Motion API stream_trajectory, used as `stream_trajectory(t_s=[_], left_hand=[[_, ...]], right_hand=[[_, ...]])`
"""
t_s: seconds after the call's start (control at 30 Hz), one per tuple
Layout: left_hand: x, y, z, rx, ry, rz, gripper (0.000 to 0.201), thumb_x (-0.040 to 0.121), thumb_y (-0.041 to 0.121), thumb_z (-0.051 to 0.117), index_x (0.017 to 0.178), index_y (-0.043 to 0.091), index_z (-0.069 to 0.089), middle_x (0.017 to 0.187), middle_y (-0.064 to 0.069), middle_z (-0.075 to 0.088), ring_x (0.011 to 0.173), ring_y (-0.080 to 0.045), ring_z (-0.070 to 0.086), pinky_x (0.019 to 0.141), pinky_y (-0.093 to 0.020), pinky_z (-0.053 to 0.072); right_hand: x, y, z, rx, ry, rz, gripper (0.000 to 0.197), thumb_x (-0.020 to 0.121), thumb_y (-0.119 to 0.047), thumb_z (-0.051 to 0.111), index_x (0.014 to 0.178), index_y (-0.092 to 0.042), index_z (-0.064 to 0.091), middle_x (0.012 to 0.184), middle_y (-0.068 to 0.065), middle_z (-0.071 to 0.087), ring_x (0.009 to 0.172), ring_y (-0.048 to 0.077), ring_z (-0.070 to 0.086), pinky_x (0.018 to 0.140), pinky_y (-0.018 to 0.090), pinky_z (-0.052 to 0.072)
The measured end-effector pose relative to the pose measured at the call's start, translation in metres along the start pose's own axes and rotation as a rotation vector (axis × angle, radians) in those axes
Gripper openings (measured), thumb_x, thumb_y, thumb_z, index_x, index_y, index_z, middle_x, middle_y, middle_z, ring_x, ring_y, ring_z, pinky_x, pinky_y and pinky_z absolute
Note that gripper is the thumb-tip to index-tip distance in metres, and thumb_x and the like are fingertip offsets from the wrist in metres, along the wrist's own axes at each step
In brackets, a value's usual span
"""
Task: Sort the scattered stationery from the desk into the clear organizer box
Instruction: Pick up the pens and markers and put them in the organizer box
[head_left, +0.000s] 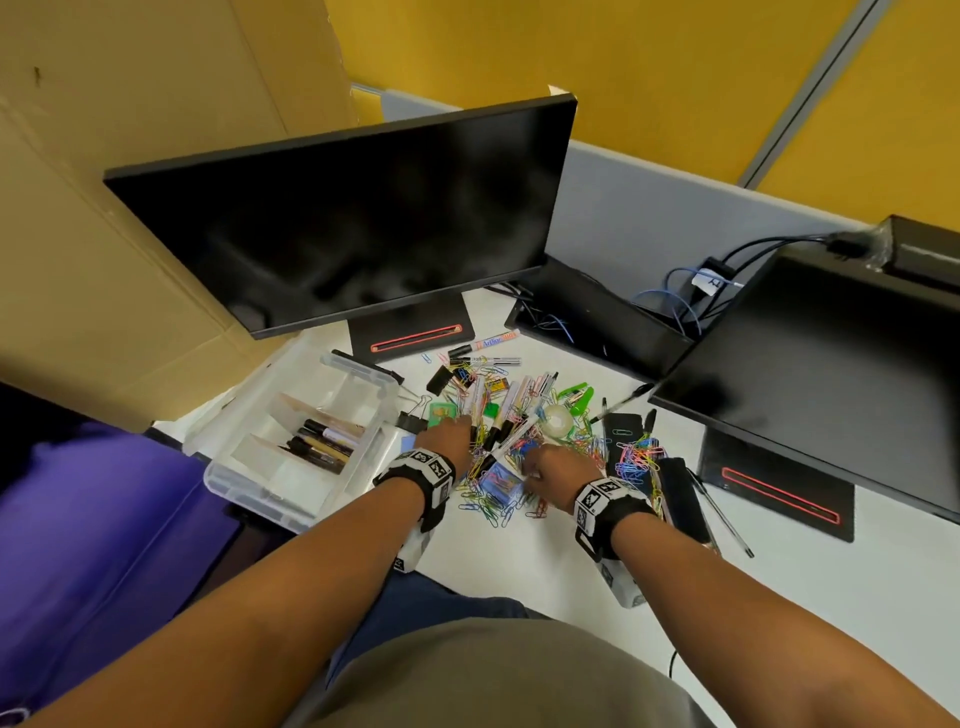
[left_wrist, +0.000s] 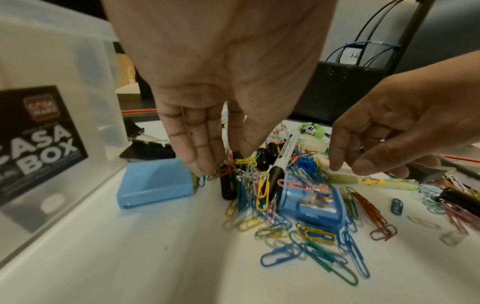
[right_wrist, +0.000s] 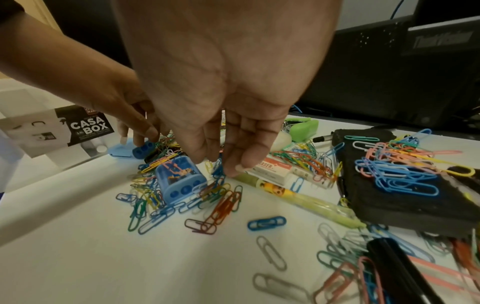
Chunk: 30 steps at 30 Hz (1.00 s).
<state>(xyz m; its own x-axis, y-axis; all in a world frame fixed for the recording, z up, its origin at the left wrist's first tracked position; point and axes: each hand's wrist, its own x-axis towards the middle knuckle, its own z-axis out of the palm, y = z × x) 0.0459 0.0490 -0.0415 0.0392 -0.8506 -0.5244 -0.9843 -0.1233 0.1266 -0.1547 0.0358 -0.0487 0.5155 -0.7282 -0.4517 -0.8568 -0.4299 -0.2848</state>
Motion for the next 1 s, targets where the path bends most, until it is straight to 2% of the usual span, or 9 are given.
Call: stream_trajectory(t_s=[0.2, 0.3, 0.4, 0.53, 0.63, 0.77, 0.9, 1.0], left_hand=[[0.007, -0.001, 0.011, -0.102, -0.017, -0.102, 0.055, 0.091, 0.012, 0.056, 0.14, 0.01, 0.031, 0.13, -0.018, 0.051, 0.114, -0.036, 0.057, 0.086, -0.043, 0.049], [0.01, -0.001, 0.016, -0.138, -0.012, -0.14, 0.062, 0.09, 0.015, 0.059, 0.143, 0.011, 0.026, 0.129, -0.018, 0.053, 0.112, -0.035, 0.058, 0.083, -0.041, 0.049], [0.013, 0.0, 0.02, -0.164, -0.011, -0.177, 0.063, 0.09, 0.014, 0.059, 0.143, 0.01, 0.026, 0.129, -0.018, 0.053, 0.112, -0.035, 0.059, 0.082, -0.041, 0.048], [0.017, 0.001, 0.023, -0.167, -0.011, -0.193, 0.068, 0.089, 0.015, 0.062, 0.145, 0.01, 0.023, 0.128, -0.019, 0.054, 0.111, -0.035, 0.059, 0.081, -0.041, 0.049], [0.02, 0.0, 0.026, -0.178, -0.016, -0.185, 0.073, 0.09, 0.014, 0.063, 0.148, 0.009, 0.019, 0.131, -0.021, 0.052, 0.113, -0.036, 0.058, 0.085, -0.043, 0.049], [0.022, -0.001, 0.03, -0.244, -0.012, -0.195, 0.074, 0.089, 0.008, 0.063, 0.148, 0.009, 0.019, 0.139, -0.024, 0.042, 0.12, -0.039, 0.053, 0.092, -0.044, 0.046], [0.022, -0.001, 0.033, -0.325, -0.014, -0.224, 0.075, 0.088, 0.005, 0.064, 0.147, 0.011, 0.019, 0.144, -0.024, 0.035, 0.12, -0.042, 0.051, 0.095, -0.044, 0.044], [0.021, -0.001, 0.034, -0.395, -0.021, -0.275, 0.074, 0.088, 0.004, 0.063, 0.147, 0.014, 0.018, 0.146, -0.024, 0.034, 0.122, -0.04, 0.051, 0.095, -0.04, 0.043]], right_hand=[[0.005, 0.004, -0.006, -0.039, 0.037, -0.039, 0.018, 0.095, -0.02, 0.053, 0.108, -0.013, 0.064, 0.11, 0.007, 0.062, 0.094, 0.029, 0.063, 0.069, 0.029, 0.042], [0.01, 0.001, -0.011, -0.08, 0.033, -0.043, 0.023, 0.097, -0.023, 0.05, 0.115, -0.014, 0.059, 0.112, 0.008, 0.06, 0.094, 0.031, 0.064, 0.072, 0.035, 0.049], [0.016, -0.002, -0.013, -0.091, 0.038, -0.05, 0.025, 0.096, -0.02, 0.049, 0.119, -0.015, 0.054, 0.113, 0.008, 0.057, 0.092, 0.033, 0.064, 0.07, 0.038, 0.052], [0.022, -0.008, -0.019, -0.125, 0.072, -0.068, 0.039, 0.092, -0.009, 0.052, 0.131, -0.015, 0.046, 0.119, 0.012, 0.051, 0.09, 0.035, 0.064, 0.061, 0.034, 0.042], [0.027, -0.012, -0.023, -0.167, 0.078, -0.103, 0.047, 0.091, -0.002, 0.051, 0.136, -0.013, 0.043, 0.124, 0.015, 0.048, 0.095, 0.036, 0.062, 0.063, 0.035, 0.04], [0.031, -0.016, -0.023, -0.225, 0.033, -0.124, 0.053, 0.09, -0.002, 0.056, 0.14, -0.012, 0.042, 0.128, 0.017, 0.046, 0.096, 0.035, 0.063, 0.061, 0.035, 0.039], [0.033, -0.02, -0.017, -0.237, -0.006, -0.121, 0.056, 0.089, -0.004, 0.061, 0.14, -0.012, 0.041, 0.129, 0.018, 0.044, 0.095, 0.036, 0.063, 0.063, 0.04, 0.045], [0.035, -0.018, -0.01, -0.231, -0.011, -0.096, 0.056, 0.087, -0.004, 0.062, 0.139, -0.01, 0.041, 0.128, 0.017, 0.045, 0.097, 0.035, 0.062, 0.067, 0.041, 0.05]])
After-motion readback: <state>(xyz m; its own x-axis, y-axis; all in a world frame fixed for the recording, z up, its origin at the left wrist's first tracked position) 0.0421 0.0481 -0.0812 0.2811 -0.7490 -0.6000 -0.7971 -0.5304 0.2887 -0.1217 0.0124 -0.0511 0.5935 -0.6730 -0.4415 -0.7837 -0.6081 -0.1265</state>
